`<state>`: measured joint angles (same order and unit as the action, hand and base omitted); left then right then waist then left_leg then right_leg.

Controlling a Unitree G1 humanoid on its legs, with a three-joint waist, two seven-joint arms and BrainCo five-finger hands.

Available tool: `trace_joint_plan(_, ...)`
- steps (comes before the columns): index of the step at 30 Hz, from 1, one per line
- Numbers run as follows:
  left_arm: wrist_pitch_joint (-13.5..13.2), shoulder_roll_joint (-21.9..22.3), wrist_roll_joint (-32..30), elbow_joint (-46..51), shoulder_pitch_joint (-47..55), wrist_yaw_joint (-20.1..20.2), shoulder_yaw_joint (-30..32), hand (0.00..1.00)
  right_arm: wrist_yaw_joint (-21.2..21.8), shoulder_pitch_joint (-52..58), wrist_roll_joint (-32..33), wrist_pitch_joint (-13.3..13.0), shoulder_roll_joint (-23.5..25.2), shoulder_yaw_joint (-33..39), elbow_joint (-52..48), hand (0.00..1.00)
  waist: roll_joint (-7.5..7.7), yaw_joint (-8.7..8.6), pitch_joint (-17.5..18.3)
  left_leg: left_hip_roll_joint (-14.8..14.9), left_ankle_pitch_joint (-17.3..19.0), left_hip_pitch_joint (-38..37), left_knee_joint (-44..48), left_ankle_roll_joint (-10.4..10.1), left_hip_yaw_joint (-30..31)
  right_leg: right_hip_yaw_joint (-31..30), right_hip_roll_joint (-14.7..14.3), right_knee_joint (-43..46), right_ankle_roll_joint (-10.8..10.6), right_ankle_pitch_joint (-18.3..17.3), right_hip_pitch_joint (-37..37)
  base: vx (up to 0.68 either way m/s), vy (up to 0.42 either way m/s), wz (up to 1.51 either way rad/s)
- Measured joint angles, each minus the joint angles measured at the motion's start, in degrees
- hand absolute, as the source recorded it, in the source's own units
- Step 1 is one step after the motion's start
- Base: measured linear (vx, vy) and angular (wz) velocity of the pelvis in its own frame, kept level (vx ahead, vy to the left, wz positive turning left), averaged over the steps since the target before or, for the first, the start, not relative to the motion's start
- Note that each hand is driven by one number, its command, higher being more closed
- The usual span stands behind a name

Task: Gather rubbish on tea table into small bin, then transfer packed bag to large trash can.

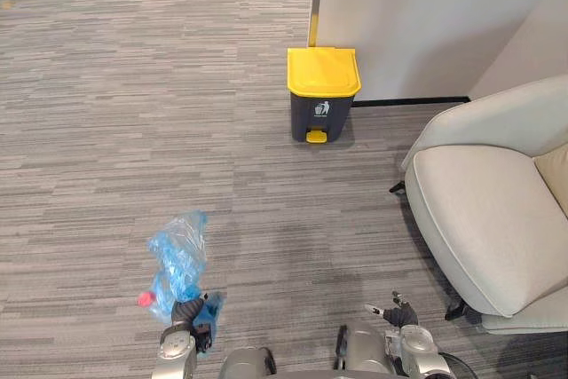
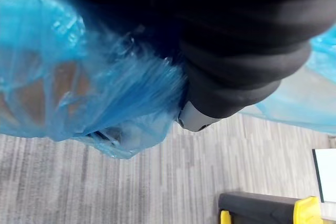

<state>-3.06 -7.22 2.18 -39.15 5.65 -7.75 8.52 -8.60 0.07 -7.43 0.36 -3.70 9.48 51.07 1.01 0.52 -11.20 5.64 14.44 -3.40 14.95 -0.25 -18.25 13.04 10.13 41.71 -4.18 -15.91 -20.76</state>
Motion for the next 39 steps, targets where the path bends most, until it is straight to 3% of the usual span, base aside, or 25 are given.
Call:
trace_joint_plan(1, -0.14, -0.94, 0.01, -1.01, -0.47, 0.02, -0.01, 1.00, -0.03, -0.09, -0.01, 0.00, -0.34, -0.93, 0.64, 0.00, 0.51, -0.01, 0.22, -0.43, 0.28, -1.17, -1.32, -1.45, 0.18, 1.26, -0.65, -10.21, 0.71, 3.73, -0.22, 0.38, -0.220, 0.25)
trace_joint_plan(2, -0.09, -1.29, -0.02, -2.78, -0.92, 0.13, -0.06, 1.00, -0.02, -0.13, -0.05, -0.12, -1.07, -1.24, 2.12, 0.00, 1.91, -0.57, 0.41, -1.46, 1.24, -2.07, -2.08, -3.49, 2.19, 0.96, -1.52, -14.43, 4.98, 11.36, 0.51, 0.33, -0.179, 0.19)
trace_joint_plan(3, 0.02, -0.83, -0.05, -4.14, -1.68, 0.11, -0.16, 1.00, -0.05, -0.69, -0.05, 0.00, -1.85, -1.00, 3.30, 0.00, 0.75, -0.81, 0.46, -0.56, 1.09, -2.65, -2.65, -3.72, 3.38, 1.30, -2.56, -14.39, 4.80, 11.01, 0.88, 0.34, -0.174, 0.06)
trace_joint_plan(5, -0.01, -0.61, -0.09, -4.60, -1.60, 0.18, -0.11, 1.00, -0.04, -1.10, -0.04, 0.02, -2.86, -0.56, 3.75, 0.00, -0.64, -0.84, 0.61, 1.05, 0.35, -2.93, -2.18, -4.96, 5.17, 1.95, -3.82, -13.37, 5.72, 7.02, 0.81, 0.40, -0.209, -0.02)
trace_joint_plan(7, -0.01, 0.23, -0.10, -4.56, -1.78, 0.33, -0.06, 1.00, -0.06, -0.29, 0.03, 0.04, -2.43, 1.31, 3.64, 0.00, -1.43, -1.40, 0.36, 3.45, 0.05, -0.94, 5.48, -5.53, 7.60, 4.04, -4.78, -14.04, 6.62, 5.25, 4.09, 0.37, -0.228, 0.31)
trace_joint_plan(9, -0.02, 1.52, -0.07, -3.13, -1.41, 0.61, 0.10, 1.00, -0.05, 1.82, 0.13, 0.09, -1.58, 0.90, 2.30, 0.00, -1.68, -1.00, 0.24, 7.61, -1.32, 5.82, 24.78, -8.45, 9.95, 5.45, -6.80, -17.29, 8.05, 4.01, 10.47, 0.39, -0.194, 0.19)
trace_joint_plan(10, -0.06, 2.18, -0.07, -2.54, -0.78, 1.22, 0.35, 1.00, -0.13, 2.07, 0.15, 0.05, -1.20, 0.84, 0.57, 0.00, -1.61, -0.56, 0.15, 9.22, -0.70, 9.86, 33.82, -7.45, 9.98, 5.29, -7.74, -18.97, 8.77, 3.25, 13.43, 0.32, -0.097, -0.11)
trace_joint_plan(11, -0.05, 2.54, -0.07, -2.34, -0.53, 1.35, 0.46, 1.00, -0.17, 2.09, 0.22, 0.03, -1.10, 0.83, -0.33, 0.00, -1.53, -0.30, 0.15, 9.59, -0.30, 11.78, 36.48, -6.79, 9.87, 5.01, -8.06, -19.82, 8.94, 2.88, 14.66, 0.30, -0.039, -0.24)
trace_joint_plan(12, -0.03, 3.20, -0.06, -1.71, -0.45, 1.39, 0.58, 1.00, -0.16, 1.95, 0.32, -0.12, -1.11, 0.88, -1.29, 0.00, -1.23, 0.61, 0.12, 9.45, 0.36, 15.21, 37.88, -5.66, 8.89, 4.37, -8.14, -21.28, 8.57, 2.52, 16.63, 0.29, -0.013, -0.22)
trace_joint_plan(14, -0.03, 3.57, -0.06, -1.15, -0.07, 1.40, 0.71, 1.00, -0.16, 1.22, 0.66, -0.12, -1.00, 1.17, -2.17, 0.00, -1.17, 1.66, 0.16, 9.02, 1.25, 19.37, 32.03, -4.16, 6.07, 3.59, -8.11, -24.15, 8.06, 2.45, 19.57, 0.33, 0.045, -0.24)
trace_joint_plan(17, -0.02, 3.81, -0.09, -1.13, -0.11, 1.39, 1.50, 1.00, -0.20, 0.46, 0.66, -0.07, -0.13, 3.10, -2.42, 0.00, -0.78, 2.78, -0.10, 5.17, -0.31, 20.84, 12.72, -4.58, 5.38, 2.01, -6.43, -26.29, 5.34, 1.79, 22.84, 0.33, 0.150, -0.20)
trace_joint_plan(18, -0.03, 3.86, -0.08, -1.13, -0.14, 1.39, 1.60, 1.00, -0.26, 0.36, 0.65, -0.06, 0.03, 3.46, -2.31, 0.00, -0.66, 3.01, -0.14, 4.12, -2.03, 20.72, 8.15, -4.79, 5.52, 1.68, -5.79, -26.57, 4.55, 1.36, 23.52, 0.38, 0.231, -0.25)
trace_joint_plan(19, -0.03, 4.08, -0.07, -1.17, -0.16, 1.35, 1.87, 1.00, -0.29, 0.42, 0.65, -0.06, -0.11, 3.50, -2.09, 0.00, -0.59, 3.52, 0.02, 2.85, -8.67, 19.78, 1.65, -4.39, 5.65, 0.55, -4.98, -27.26, 2.86, 0.64, 24.76, 0.41, 0.257, -0.42)
trace_joint_plan(20, -0.07, 3.98, -0.06, -1.69, 0.00, 1.24, 2.39, 1.00, -0.28, 0.23, 0.65, -0.07, -0.06, 3.39, -0.91, 0.00, -0.23, 3.82, 0.44, 1.44, -13.47, 18.29, 0.27, -2.06, 5.43, -1.12, -4.28, -28.88, 1.35, 0.19, 25.92, 0.41, 0.265, -0.36)
trace_joint_plan(22, -0.03, 3.34, -0.07, -2.47, -0.39, 1.15, 2.60, 1.00, -0.22, -0.18, 0.63, 0.05, 0.37, 3.42, 0.26, 0.00, 1.55, 3.54, 1.42, -0.88, -9.17, 19.13, 3.27, -0.50, 4.21, -2.42, -1.45, -29.69, 0.68, 0.41, 26.58, 0.43, 0.252, -0.18)
trace_joint_plan(24, 0.07, 3.75, -0.07, -2.51, -0.04, 1.13, 2.38, 1.00, -0.20, -0.06, 0.41, 0.06, 0.28, 3.49, 0.26, 0.00, 1.61, 3.53, 1.44, -2.06, -5.38, 17.43, 6.14, 1.41, 2.67, -4.45, 0.70, -23.64, -0.36, 0.51, 25.92, 0.44, 0.242, -0.27)
trace_joint_plan(26, 0.25, 3.49, -0.07, -2.58, 0.96, 1.12, 2.03, 1.00, -0.11, 0.79, 0.03, 0.07, 0.32, 3.38, 0.28, 0.00, 1.50, 3.19, 1.37, -4.18, -2.18, 10.84, 5.28, 2.97, 1.33, -7.68, 4.57, -0.24, -5.24, 2.88, 18.39, 0.53, 0.255, -0.09)
trace_joint_plan(27, 0.32, 3.41, -0.07, -2.58, 0.83, 1.06, 1.63, 1.00, -0.11, 1.11, 0.03, 0.07, 0.35, 3.30, 0.28, 0.00, 1.52, 3.04, 1.37, -4.66, -1.91, 9.23, 5.05, 3.27, 1.35, -8.55, 4.94, 5.28, -5.33, 2.76, 16.27, 0.43, 0.160, 0.14)
trace_joint_plan(29, 0.30, 2.58, -0.09, -2.46, 0.55, 0.94, 1.59, 1.00, -0.09, 1.65, 0.03, 0.09, 0.48, 2.11, 0.23, 0.00, 1.02, 2.50, 1.09, -4.72, -1.61, 4.22, 3.45, 3.76, 1.77, -8.68, 4.41, 16.22, -3.87, 1.93, 9.95, 0.34, 0.052, 0.16)
trace_joint_plan(31, 0.31, 1.50, -0.07, -2.39, 0.67, 0.83, 1.66, 1.00, -0.07, 1.34, 0.02, 0.03, 0.92, 1.19, -0.96, 0.00, 0.57, 1.50, 0.97, -4.34, -1.33, 0.36, 0.56, 3.36, 2.22, -6.97, 2.87, 16.21, -2.25, 0.97, 4.05, 0.36, 0.004, 0.13)
trace_joint_plan(33, 0.29, 1.40, -0.06, -2.34, 0.18, 0.30, 1.82, 1.00, -0.05, 1.37, 0.04, 0.00, 1.09, 1.19, -1.06, 0.00, 0.29, 1.38, 0.75, -3.77, -0.51, -2.51, -1.31, 2.38, 2.69, -4.90, 1.35, 9.83, -1.36, 0.49, 0.71, 0.37, -0.107, 0.19)
trace_joint_plan(35, 0.27, 1.41, -0.05, -2.37, 0.14, 0.06, 1.83, 1.00, -0.05, 1.61, 0.04, 0.04, 1.08, 1.21, -0.95, 0.00, 0.66, 0.92, 0.81, -3.38, 0.28, -5.04, -2.18, 1.07, 3.77, -2.92, -0.54, -2.69, 0.76, 2.60, -0.49, 0.35, -0.176, 0.31)
trace_joint_plan(36, 0.19, 1.05, -0.05, -2.38, 0.41, 0.08, 1.86, 1.00, -0.06, 1.88, 0.04, 0.09, 1.20, 1.20, -0.64, 0.00, 1.72, 0.31, 1.22, -4.04, 1.14, -5.71, -2.42, -0.34, 4.68, -2.19, -1.29, -9.67, 1.41, 6.96, 0.17, 0.28, -0.182, 0.37)
trace_joint_plan(37, 0.18, 1.69, -0.05, -4.05, -0.24, 0.09, 1.97, 1.00, -0.09, 2.29, 0.04, 0.11, 0.59, 1.38, 0.01, 0.00, 2.13, 0.19, 0.99, -4.18, 2.62, -7.32, -2.98, -2.03, 7.14, -1.96, -1.94, -12.01, 5.15, 11.75, 0.87, 0.35, -0.212, 0.22)
trace_joint_plan(39, 0.15, 3.08, -0.09, -4.75, -0.44, 0.21, 1.86, 1.00, -0.12, 1.84, 0.05, 0.10, -0.26, 2.12, 0.87, 0.00, 0.34, 0.33, 1.86, -1.94, 2.59, -7.42, -3.56, -2.42, 8.01, -1.63, -3.91, -12.36, 5.33, 8.59, 0.90, 0.34, -0.208, 0.01)
